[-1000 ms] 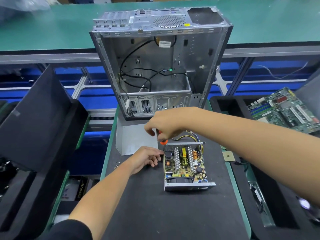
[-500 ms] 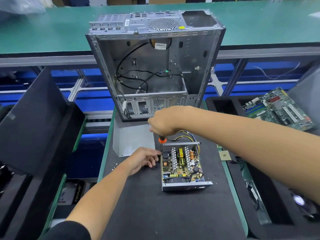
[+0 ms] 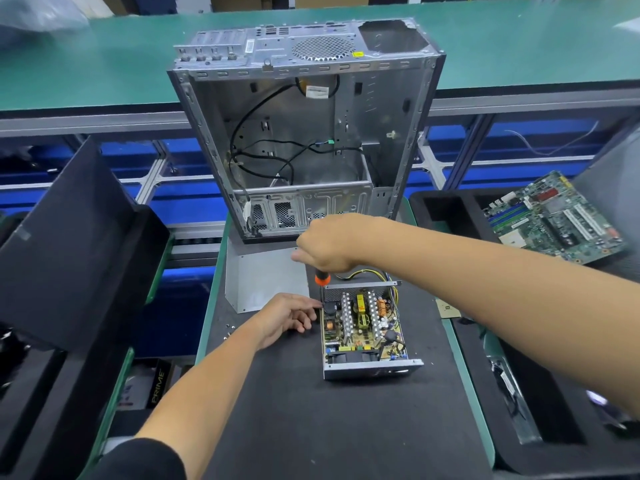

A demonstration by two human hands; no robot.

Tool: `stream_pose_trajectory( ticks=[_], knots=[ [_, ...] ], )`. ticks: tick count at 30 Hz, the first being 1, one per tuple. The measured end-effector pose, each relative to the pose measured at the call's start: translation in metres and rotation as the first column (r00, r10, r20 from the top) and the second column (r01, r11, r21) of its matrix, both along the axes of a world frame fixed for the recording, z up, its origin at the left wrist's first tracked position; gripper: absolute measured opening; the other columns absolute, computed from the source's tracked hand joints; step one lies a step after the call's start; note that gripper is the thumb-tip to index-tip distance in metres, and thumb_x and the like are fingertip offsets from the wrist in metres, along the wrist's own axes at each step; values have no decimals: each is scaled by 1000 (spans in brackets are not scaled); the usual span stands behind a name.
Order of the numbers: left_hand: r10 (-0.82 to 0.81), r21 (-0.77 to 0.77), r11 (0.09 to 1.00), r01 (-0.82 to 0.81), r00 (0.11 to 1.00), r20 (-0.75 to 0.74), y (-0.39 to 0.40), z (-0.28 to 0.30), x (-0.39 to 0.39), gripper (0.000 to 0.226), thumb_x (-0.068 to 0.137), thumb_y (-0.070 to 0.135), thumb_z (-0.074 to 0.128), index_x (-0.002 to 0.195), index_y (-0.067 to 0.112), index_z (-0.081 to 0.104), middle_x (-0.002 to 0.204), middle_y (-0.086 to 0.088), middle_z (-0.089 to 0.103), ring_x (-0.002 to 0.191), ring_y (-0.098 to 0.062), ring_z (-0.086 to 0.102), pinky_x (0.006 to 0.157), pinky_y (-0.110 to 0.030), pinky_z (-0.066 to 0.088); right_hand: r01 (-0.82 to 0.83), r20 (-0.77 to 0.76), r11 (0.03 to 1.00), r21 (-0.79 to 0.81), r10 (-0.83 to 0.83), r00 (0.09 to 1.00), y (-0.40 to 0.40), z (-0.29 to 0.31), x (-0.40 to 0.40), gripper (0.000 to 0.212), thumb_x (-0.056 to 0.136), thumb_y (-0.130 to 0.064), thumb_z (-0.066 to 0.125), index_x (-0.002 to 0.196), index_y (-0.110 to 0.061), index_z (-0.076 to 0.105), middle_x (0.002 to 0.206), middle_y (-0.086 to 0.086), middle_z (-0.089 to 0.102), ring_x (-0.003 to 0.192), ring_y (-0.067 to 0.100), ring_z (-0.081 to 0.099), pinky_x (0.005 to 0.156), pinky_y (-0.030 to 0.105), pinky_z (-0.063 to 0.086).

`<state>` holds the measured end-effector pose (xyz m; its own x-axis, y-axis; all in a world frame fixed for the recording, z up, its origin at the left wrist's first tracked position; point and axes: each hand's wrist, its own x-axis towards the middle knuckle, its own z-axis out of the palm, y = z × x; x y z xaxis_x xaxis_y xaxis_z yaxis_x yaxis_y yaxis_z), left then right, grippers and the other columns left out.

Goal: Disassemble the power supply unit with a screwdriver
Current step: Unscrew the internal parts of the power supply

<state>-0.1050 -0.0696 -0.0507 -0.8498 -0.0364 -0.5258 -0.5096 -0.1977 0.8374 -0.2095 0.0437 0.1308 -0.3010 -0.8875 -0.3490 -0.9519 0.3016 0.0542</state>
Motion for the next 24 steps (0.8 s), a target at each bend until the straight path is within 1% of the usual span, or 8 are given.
stream_pose_trajectory(
  ticks=[2, 6, 11, 13, 15, 18, 22, 24],
  knots=[
    [-6, -2, 1000, 6, 1000, -4, 0, 0, 0, 25, 91, 1, 47, 97, 1, 72, 73, -10, 62, 57, -17, 56, 50, -20, 44, -7, 4, 1000, -9, 7, 1000, 1, -2, -2, 42, 105, -36, 30, 105, -6, 59, 103, 14, 64, 88, 30, 57, 69, 34, 40],
    [-11, 2, 1000, 11, 1000, -8, -1, -2, 0, 26, 91, 3, 47, 98, 1, 72, 73, -9, 62, 58, -16, 56, 50, -20, 44, -10, 148, 999, -47, 17, 989, 6, 6, -6, 19, 93, -25, 56, 108, -12, 53, 87, 0, 55, 87, 24, 52, 67, 32, 40],
    [-18, 10, 1000, 18, 1000, -2, -2, -3, -1, 26, 89, 4, 47, 101, -1, 71, 74, -9, 62, 59, -16, 56, 51, -20, 44, -15, 327, 999, -49, 30, 945, 10, 12, -8, 28, 79, -2, 62, 100, -19, 54, 87, -7, 59, 83, 16, 50, 56, 19, 34],
    [-14, 13, 1000, 14, 1000, -1, -1, -3, -1, 26, 89, 5, 47, 101, -1, 70, 74, -10, 62, 59, -17, 56, 51, -20, 44, -18, 290, 999, -51, 32, 956, 10, 8, -6, 19, 85, -13, 61, 103, -17, 54, 89, -4, 58, 84, 19, 50, 60, 26, 34],
    [-13, 20, 1000, 13, 1000, 1, -1, -2, -1, 26, 89, 5, 47, 100, -1, 70, 75, -10, 61, 59, -17, 56, 51, -20, 44, 0, 150, 998, -58, 8, 989, 9, 4, -2, 23, 98, -32, 48, 110, -13, 51, 98, 7, 60, 83, 24, 47, 67, 31, 35],
    [-26, 29, 999, 26, 1000, 1, -2, -2, -1, 27, 89, 6, 47, 100, 0, 71, 74, -8, 62, 60, -16, 57, 52, -20, 45, 29, 4, 999, -27, -29, 1000, 6, 2, 3, 32, 105, -35, 31, 115, -10, 47, 102, 14, 58, 73, 26, 44, 60, 35, 33],
    [-23, 42, 999, 23, 1000, 9, -3, -3, -1, 26, 89, 6, 48, 100, -1, 71, 74, -8, 62, 59, -16, 58, 52, -20, 46, -50, 80, 999, -14, 51, 995, 1, 5, 4, 16, 96, -24, 52, 106, -12, 48, 91, 7, 56, 80, 25, 49, 62, 34, 38],
    [-21, 45, 999, 20, 1000, 11, -3, -3, -2, 26, 89, 6, 48, 99, 0, 71, 73, -8, 63, 59, -16, 58, 52, -20, 45, -50, 198, 999, -14, 52, 979, 1, 10, -1, 21, 87, -11, 61, 105, -14, 51, 85, -4, 54, 82, 20, 47, 62, 29, 38]
  ],
)
